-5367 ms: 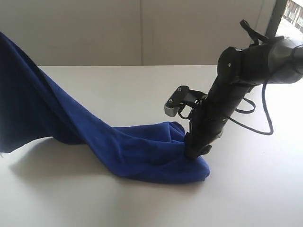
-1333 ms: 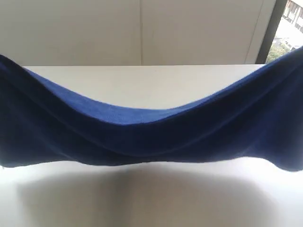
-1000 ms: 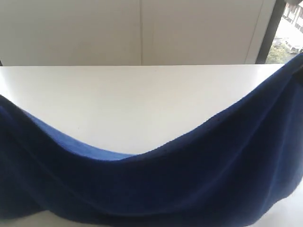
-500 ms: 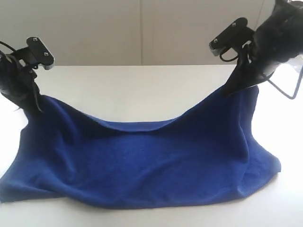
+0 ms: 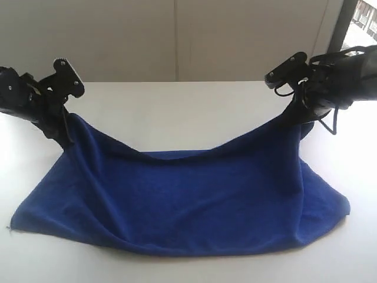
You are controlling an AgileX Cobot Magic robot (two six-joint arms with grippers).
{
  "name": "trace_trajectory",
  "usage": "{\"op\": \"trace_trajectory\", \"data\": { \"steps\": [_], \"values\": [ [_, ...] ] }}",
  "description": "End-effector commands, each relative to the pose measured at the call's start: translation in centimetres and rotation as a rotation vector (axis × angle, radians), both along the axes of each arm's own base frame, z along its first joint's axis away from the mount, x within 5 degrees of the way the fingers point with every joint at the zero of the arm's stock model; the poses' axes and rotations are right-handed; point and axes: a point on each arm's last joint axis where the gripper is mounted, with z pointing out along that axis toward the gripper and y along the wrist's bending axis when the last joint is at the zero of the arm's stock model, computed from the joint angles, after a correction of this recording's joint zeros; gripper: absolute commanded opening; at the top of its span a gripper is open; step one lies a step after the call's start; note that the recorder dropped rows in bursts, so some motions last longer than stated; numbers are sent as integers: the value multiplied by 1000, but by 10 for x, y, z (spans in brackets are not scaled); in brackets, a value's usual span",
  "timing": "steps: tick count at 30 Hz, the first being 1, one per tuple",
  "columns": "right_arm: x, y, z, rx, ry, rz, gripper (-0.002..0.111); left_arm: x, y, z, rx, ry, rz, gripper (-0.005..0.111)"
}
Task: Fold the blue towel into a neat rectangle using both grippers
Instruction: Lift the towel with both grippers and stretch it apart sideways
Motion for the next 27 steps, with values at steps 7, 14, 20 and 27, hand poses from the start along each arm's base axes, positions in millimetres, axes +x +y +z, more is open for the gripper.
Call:
{"op": "trace_trajectory", "data": {
  "steps": [7, 14, 20, 27],
  "values": [
    [-13, -10, 93, -40, -220, -44, 0, -13, 3, 89, -56, -215, 12, 0],
    [-54, -15, 152, -91, -254, -119, 0, -65, 10, 136, -41, -82, -8, 0],
    [-110, -1, 179, 9, -51, -98, 0, -131, 18, 159, -14, 214, -37, 0],
    [-196, 20, 206, 76, 83, -44, 0, -201, 23, 190, -49, 339, -85, 0]
  ]
}}
